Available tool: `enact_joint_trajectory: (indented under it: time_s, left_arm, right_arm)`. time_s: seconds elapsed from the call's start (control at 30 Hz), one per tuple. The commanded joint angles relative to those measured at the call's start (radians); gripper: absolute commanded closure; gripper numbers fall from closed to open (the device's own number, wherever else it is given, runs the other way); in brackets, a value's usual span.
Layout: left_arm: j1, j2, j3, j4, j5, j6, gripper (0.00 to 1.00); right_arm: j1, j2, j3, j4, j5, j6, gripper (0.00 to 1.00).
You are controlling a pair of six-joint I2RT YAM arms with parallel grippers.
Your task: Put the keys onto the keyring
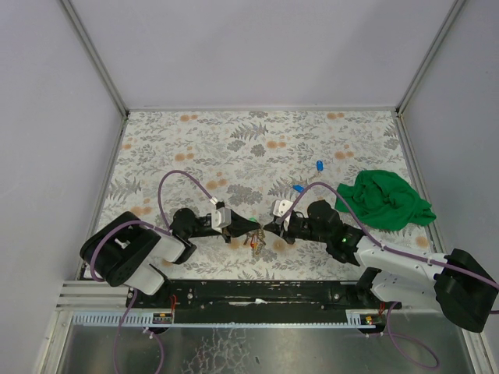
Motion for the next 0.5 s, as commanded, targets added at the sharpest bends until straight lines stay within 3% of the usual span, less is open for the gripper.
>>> enact_joint_trajectory:
  time_s: [0.0,0.47]
  left_arm:
    - [-0.019,0.004,0.018,0.096,0.035,-0.011,1.0]
    - [-0.02,0.007,0.018,0.096,0.058,-0.012,1.0]
  right_arm:
    - [-0.005,-0.028,0.013,0.151,0.003,0.017,1.0]
    - [-0.028,-0.036,0.022,0.19,-0.049,0.027,1.0]
